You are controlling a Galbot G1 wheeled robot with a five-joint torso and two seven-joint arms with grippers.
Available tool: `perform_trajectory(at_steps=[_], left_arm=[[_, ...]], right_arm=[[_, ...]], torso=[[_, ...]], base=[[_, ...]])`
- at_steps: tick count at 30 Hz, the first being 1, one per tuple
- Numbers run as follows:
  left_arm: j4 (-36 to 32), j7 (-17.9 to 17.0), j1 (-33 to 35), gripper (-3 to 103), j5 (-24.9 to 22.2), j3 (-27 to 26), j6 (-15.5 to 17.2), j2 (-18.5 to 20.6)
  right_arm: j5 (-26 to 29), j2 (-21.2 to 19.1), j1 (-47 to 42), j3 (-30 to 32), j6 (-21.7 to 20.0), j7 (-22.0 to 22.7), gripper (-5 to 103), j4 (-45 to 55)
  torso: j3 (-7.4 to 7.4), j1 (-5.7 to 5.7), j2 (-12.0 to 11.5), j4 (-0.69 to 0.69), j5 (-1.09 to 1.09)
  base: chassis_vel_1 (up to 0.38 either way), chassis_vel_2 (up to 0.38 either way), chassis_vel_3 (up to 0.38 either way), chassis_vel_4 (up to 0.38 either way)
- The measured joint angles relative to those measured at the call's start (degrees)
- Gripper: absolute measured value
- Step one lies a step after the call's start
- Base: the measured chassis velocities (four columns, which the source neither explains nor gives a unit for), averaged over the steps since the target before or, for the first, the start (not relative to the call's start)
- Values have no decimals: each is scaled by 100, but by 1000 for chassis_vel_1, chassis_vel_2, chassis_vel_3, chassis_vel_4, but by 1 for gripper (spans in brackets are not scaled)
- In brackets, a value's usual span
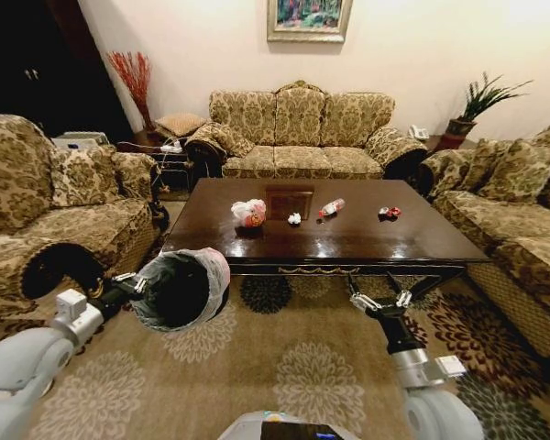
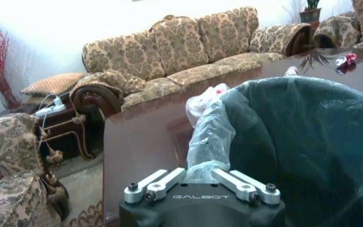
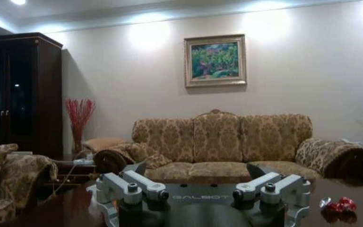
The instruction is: Move to the front of the table and place the trash on the table into the trash bin.
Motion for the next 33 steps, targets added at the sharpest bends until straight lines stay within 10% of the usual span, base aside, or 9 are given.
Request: perform_trajectory(at_steps=[33], left_arm=[[8,18,30,2,8,-32,-60,-32]], right_arm=[[-69,40,-51,-104,176,30,100,13]], torso=[[501,408,910,0,0]], base=[[0,0,0,0]])
